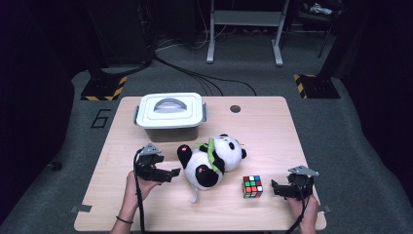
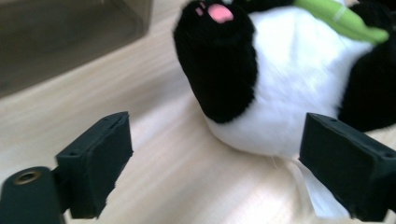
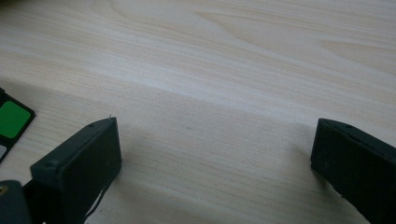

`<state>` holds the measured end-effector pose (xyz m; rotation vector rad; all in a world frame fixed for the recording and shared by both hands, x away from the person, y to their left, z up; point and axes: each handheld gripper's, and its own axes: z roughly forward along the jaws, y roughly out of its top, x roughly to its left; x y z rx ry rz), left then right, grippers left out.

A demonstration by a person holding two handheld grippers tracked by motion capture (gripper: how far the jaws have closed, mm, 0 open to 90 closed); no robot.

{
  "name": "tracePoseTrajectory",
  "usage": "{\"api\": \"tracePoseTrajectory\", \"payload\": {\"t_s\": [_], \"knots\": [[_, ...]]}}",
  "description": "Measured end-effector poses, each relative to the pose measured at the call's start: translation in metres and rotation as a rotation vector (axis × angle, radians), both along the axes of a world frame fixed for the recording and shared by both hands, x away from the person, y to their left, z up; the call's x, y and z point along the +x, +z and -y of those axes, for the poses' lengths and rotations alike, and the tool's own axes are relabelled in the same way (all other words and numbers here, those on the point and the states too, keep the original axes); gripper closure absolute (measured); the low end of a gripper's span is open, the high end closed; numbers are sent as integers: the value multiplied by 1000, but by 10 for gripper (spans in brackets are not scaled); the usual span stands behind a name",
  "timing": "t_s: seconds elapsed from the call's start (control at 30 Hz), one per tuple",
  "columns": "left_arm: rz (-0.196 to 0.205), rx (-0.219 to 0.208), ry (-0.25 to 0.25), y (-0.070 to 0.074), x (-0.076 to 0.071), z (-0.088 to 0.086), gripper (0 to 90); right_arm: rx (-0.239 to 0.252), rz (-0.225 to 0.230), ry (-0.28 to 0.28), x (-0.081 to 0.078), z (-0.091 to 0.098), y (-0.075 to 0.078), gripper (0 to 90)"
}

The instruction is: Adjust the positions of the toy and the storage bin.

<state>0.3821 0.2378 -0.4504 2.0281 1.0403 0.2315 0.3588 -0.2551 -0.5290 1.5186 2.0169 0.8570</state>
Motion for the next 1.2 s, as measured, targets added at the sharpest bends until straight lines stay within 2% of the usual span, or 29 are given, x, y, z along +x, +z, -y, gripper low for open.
{"api": "tracePoseTrajectory", "payload": {"t_s": [0.13,0.2,0.23,0.33,0.37,0.5,0.7,0.8,1.07,1.2], "knots": [[-6,2,-22,-3,-13,4,54,0,0,0,0,0,0,9],[-14,-10,-28,-7,-18,8,44,0,0,0,0,0,0,9],[-38,-17,-40,-13,-23,14,40,0,0,0,0,0,0,9],[-46,-10,-44,-19,-24,19,42,0,0,1,0,0,0,9],[-54,4,-56,-24,-22,21,42,0,0,1,0,0,0,9],[-95,-4,-78,-35,-20,35,58,0,0,1,0,0,0,9],[-99,9,-96,-39,-13,50,65,-1,0,1,0,0,0,9],[-101,13,-100,-43,-4,60,75,0,0,0,0,0,0,9],[-103,21,-109,-41,7,71,76,-1,0,1,0,0,0,9],[-94,39,-120,-39,15,78,78,-1,0,1,0,0,0,9]]}}
